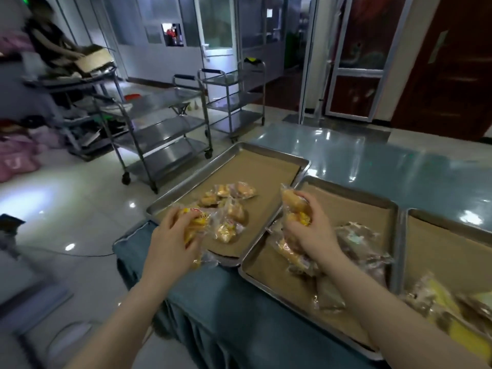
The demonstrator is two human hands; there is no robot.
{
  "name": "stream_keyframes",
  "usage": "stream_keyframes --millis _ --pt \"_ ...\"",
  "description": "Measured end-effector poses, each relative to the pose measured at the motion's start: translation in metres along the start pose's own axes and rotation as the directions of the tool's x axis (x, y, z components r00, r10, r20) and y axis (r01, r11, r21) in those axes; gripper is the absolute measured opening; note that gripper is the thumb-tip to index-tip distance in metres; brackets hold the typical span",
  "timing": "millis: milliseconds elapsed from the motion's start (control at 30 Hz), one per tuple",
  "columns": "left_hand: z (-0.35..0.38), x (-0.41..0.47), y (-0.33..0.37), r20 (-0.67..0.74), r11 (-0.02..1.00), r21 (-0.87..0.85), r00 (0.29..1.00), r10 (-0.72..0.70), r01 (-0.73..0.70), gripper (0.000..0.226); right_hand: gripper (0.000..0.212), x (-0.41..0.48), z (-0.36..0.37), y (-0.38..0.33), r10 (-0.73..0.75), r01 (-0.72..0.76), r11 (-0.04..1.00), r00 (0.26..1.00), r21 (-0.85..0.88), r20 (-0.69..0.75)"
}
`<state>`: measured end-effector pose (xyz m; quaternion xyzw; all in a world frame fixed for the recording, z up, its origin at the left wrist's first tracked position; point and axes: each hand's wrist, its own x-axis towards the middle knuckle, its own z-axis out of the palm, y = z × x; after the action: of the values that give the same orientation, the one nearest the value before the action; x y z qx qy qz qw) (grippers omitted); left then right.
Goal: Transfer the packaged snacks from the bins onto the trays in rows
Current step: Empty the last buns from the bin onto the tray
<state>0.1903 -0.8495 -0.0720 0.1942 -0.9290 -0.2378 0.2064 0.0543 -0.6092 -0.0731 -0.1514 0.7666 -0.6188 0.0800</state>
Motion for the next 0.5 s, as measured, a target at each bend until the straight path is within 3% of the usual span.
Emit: stream_keyframes --millis 133,300,433,500 --pt "-0.002 0.037 -0.042 0.001 0.999 -0.017 0.999 -0.038 0.038 0.045 0.057 0.048 0.066 0.031 0.139 -0.14 0.989 0.99 0.041 0.018" --pt "0.008 0.074 -0.085 0.037 0.996 -0.057 0.997 -0.074 0.076 0.042 0.058 0.083 0.13 0.055 0.197 -0.196 0.978 0.98 0.077 -0.004" --pt "0.032 0.107 -0.119 0.112 0.993 -0.099 0.993 -0.047 0.058 0.043 0.092 0.108 0.164 0.075 0.258 -0.26 0.966 0.955 0.005 -0.143" --pt "0.046 0.13 -0.134 0.16 0.986 -0.145 0.985 -0.06 0.083 0.043 0.099 0.112 0.179 0.086 0.214 -0.25 0.951 0.956 -0.181 -0.2"
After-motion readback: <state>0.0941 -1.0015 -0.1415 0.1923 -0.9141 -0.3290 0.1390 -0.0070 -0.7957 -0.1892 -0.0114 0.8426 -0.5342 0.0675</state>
